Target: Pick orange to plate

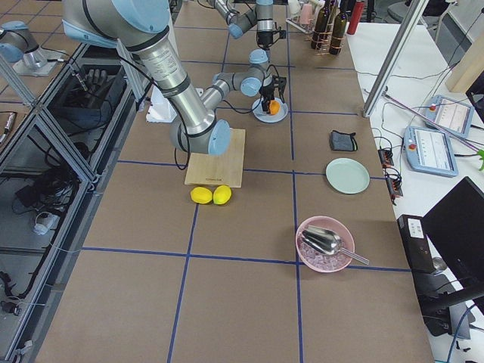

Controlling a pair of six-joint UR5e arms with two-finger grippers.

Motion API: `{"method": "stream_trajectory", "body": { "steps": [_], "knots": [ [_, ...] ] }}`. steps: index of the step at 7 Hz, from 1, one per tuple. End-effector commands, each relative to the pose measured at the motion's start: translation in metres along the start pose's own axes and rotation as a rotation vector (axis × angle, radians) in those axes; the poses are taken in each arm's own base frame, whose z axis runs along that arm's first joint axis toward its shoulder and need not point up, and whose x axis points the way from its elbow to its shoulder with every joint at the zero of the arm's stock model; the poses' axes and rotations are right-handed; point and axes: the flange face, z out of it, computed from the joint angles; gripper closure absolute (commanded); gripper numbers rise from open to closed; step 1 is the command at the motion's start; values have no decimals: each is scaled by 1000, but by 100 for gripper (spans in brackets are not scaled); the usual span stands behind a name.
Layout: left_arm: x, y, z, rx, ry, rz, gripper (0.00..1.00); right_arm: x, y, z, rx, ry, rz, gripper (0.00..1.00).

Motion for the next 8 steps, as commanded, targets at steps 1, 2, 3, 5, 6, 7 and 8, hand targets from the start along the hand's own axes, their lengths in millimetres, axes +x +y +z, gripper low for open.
{"method": "stream_trajectory", "body": {
  "steps": [1, 2, 3, 5, 6, 7, 8],
  "knots": [
    [-1, 0, 0, 0, -2, -1, 34, 29, 3, -47, -7, -38, -13, 0],
    [-2, -1, 0, 1, -3, -1, 34, 59, -14, -87, -24, -50, -47, 0],
    [-10, -1, 0, 0, -13, -3, 34, 108, -37, -120, -46, -59, -78, 0],
    [-41, -19, -12, 24, -57, 8, 36, 241, -117, -158, -121, -23, -191, 0],
    [-67, -24, -17, 28, -93, 98, 36, 318, -156, -173, -137, 9, -262, 0],
    [-95, -37, -31, 49, -130, 139, 36, 401, -195, -196, -137, 39, -352, 0],
    [-130, -48, -51, 61, -193, 192, 36, 467, -233, -216, -151, 65, -418, 0]
  ]
}}
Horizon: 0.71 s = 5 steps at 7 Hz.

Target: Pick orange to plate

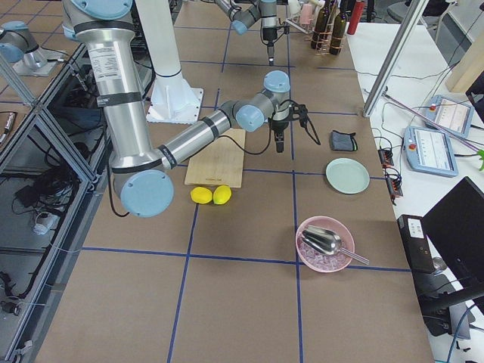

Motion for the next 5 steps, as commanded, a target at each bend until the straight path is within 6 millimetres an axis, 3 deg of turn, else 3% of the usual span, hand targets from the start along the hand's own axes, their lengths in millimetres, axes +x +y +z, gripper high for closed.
{"method": "stream_trajectory", "body": {
  "steps": [1, 2, 3, 4, 5],
  "knots": [
    [-76, -19, -36, 24, -136, 128, 36, 158, -15, -47, -42, 63, -132, 0],
    [-103, -26, -60, 25, -197, 197, 36, 207, -19, -54, -70, 91, -200, 0],
    [-135, -31, -100, 7, -232, 252, 36, 238, -19, -55, -77, 98, -191, 0],
    [-178, -48, -149, 7, -267, 316, 5, 267, -16, -47, -99, 101, -193, 0],
    [-221, -64, -182, -31, -326, 360, 0, 293, -12, -41, -123, 86, -213, 0]
  ]
}}
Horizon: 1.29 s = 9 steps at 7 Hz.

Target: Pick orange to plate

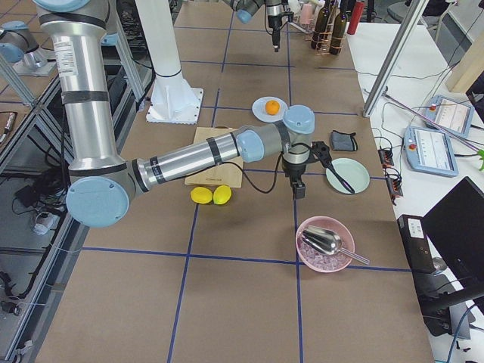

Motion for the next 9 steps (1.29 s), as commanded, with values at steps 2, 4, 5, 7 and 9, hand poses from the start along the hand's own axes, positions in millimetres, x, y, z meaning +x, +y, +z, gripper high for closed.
{"method": "stream_trajectory", "body": {
  "steps": [2, 4, 5, 7, 9],
  "knots": [
    [-179, 15, -82, -151, -113, 42, 0, 49, 21, 14, -35, -41, 19, 0],
    [-234, 35, -100, -208, -66, -103, 0, 53, 24, 20, -44, -57, 44, 0],
    [-243, 52, -94, -229, -62, -124, 0, 52, 26, 20, -43, -56, 46, 0],
    [-257, 87, -79, -255, -31, -158, 0, 56, 37, 25, -54, -57, 58, 0],
    [-252, 86, -84, -244, -36, -130, 0, 47, 41, 17, -35, -53, 56, 0]
  ]
}}
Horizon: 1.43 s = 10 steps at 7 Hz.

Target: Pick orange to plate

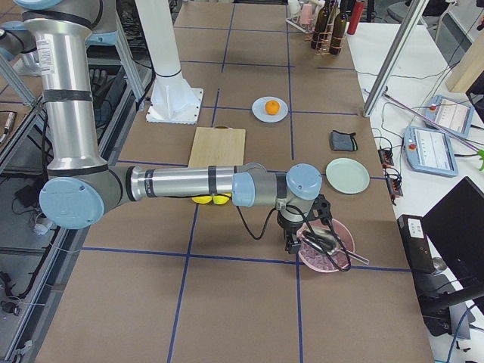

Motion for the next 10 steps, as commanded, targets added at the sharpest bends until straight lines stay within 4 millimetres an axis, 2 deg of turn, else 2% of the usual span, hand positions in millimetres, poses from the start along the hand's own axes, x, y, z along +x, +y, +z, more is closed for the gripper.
{"method": "stream_trajectory", "body": {
  "steps": [1, 2, 3, 5, 6, 10],
  "knots": [
    [-3, -3, 3, -8, -1, -9, 0, -17, -4, -18, 38, 3, 60, 0],
    [-17, 0, 17, -36, 5, -34, 0, -19, -4, -18, 41, 1, 77, 0],
    [-21, 3, 18, -46, 5, -47, 0, -18, -4, -18, 40, 2, 82, 0],
    [-19, -1, 15, -45, 7, -50, 0, -21, -5, -16, 38, -3, 79, 0],
    [-23, -4, -1, -12, 4, -52, 0, -22, -5, -16, 38, -2, 77, 0],
    [-35, 14, 8, -17, 7, -16, 0, -30, -10, -10, 26, 0, 60, 0]
  ]
}}
